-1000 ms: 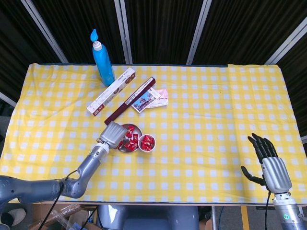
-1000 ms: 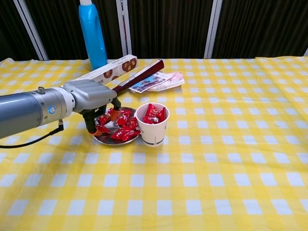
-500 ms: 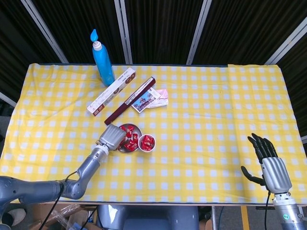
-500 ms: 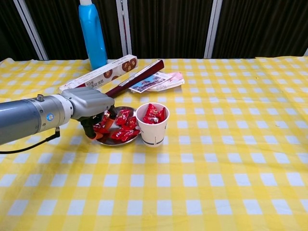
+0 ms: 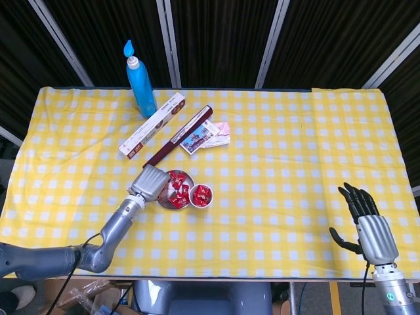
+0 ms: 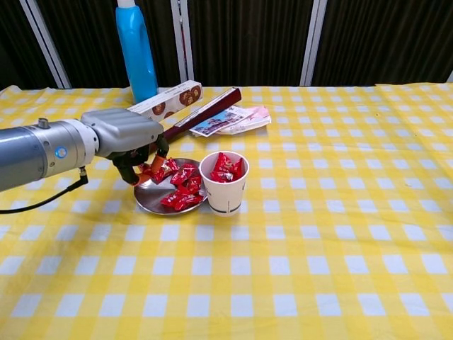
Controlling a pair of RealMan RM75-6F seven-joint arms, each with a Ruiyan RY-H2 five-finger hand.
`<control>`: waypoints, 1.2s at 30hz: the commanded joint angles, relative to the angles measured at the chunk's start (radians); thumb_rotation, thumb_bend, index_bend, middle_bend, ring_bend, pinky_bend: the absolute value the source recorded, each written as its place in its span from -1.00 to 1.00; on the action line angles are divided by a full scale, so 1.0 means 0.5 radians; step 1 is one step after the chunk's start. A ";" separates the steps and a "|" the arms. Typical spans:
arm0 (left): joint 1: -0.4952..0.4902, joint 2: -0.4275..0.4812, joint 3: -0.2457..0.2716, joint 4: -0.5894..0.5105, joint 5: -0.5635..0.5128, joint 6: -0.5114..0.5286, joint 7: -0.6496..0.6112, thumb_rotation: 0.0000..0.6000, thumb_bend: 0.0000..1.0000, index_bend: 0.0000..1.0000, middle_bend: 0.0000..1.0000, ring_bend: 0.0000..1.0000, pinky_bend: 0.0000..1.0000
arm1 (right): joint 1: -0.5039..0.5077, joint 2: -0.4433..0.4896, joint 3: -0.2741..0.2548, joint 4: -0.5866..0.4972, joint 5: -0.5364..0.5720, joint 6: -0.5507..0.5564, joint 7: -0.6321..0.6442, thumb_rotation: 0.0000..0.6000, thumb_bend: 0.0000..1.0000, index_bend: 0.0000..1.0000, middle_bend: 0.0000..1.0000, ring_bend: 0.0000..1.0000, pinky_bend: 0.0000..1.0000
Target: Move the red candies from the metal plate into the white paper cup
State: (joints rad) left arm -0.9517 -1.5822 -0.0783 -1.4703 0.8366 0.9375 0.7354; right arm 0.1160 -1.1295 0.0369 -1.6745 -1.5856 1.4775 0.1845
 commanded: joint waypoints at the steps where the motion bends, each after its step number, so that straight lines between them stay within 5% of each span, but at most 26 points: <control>1: -0.004 0.092 -0.056 -0.127 0.081 0.058 -0.040 1.00 -0.09 0.14 0.81 0.89 0.97 | 0.001 0.000 0.001 -0.001 -0.001 0.001 -0.001 1.00 -0.22 -1.00 -1.00 -1.00 -1.00; 13: -0.116 0.189 -0.213 -0.474 0.193 0.111 -0.022 1.00 -0.09 0.14 0.81 0.89 0.97 | -0.001 -0.004 0.001 0.002 -0.003 0.006 -0.008 1.00 -0.23 -1.00 -1.00 -1.00 -1.00; 30: -0.256 -0.131 -0.156 -0.287 0.026 0.083 0.157 1.00 -0.29 0.07 0.79 0.89 0.97 | -0.004 0.013 0.006 0.003 -0.010 0.022 0.028 1.00 -0.22 -1.00 -1.00 -1.00 -1.00; 36: -0.254 -0.187 -0.167 -0.242 0.033 0.111 0.114 1.00 -0.43 -0.12 0.75 0.89 0.97 | -0.007 0.011 0.005 0.004 -0.012 0.027 0.022 1.00 -0.22 -1.00 -1.00 -1.00 -1.00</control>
State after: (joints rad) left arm -1.0798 -1.6734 -0.1603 -1.5917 0.8495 0.9892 0.7967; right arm 0.1126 -1.1239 0.0397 -1.6725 -1.5914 1.4908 0.1955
